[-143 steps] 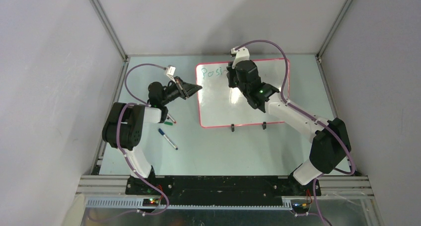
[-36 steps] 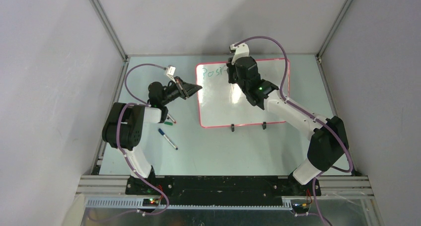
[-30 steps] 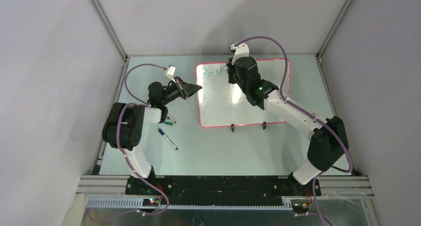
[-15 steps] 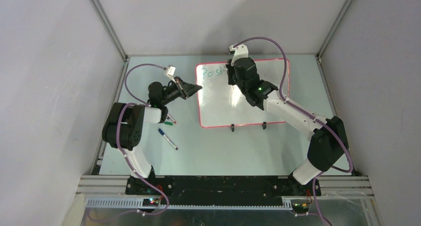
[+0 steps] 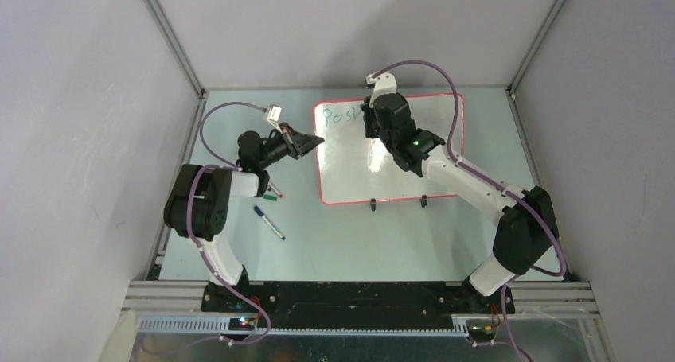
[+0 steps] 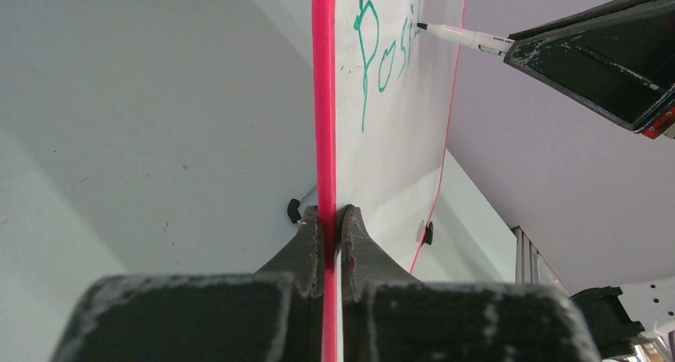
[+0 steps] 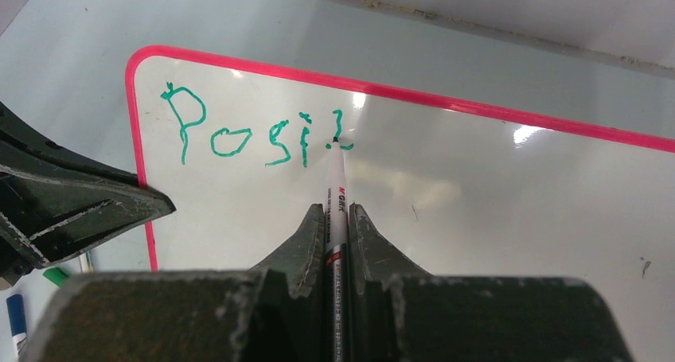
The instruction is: Write a sentence on the whiteboard
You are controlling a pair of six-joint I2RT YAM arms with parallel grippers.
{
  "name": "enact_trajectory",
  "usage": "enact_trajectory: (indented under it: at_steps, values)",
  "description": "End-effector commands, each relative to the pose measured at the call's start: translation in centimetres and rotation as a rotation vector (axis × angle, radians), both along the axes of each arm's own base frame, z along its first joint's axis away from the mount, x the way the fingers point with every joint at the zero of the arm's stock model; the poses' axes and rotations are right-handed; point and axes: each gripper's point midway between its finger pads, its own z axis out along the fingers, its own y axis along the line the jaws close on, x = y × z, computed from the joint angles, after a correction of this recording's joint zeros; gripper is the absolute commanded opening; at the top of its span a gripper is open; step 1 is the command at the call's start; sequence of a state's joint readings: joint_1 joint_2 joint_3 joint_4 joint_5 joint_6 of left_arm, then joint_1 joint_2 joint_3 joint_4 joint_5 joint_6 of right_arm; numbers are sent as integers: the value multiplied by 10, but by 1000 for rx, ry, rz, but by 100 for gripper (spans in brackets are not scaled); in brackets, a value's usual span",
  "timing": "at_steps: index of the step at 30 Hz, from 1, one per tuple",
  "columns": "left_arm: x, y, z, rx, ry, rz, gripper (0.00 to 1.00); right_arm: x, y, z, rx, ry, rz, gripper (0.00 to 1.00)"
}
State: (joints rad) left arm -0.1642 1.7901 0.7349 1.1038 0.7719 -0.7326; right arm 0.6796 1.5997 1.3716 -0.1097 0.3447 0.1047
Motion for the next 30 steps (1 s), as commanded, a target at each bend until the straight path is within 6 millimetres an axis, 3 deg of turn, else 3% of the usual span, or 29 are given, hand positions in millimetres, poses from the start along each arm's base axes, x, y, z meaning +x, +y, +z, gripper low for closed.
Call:
enact_trajectory:
  at_steps: [1,30]
  values:
    - [2,-1,7,45,-88,21,0,-3,-3,0,-10,17,-15,0]
    - [2,-1,7,46,-88,22,0,-12,-10,-9,-58,64,-6,0]
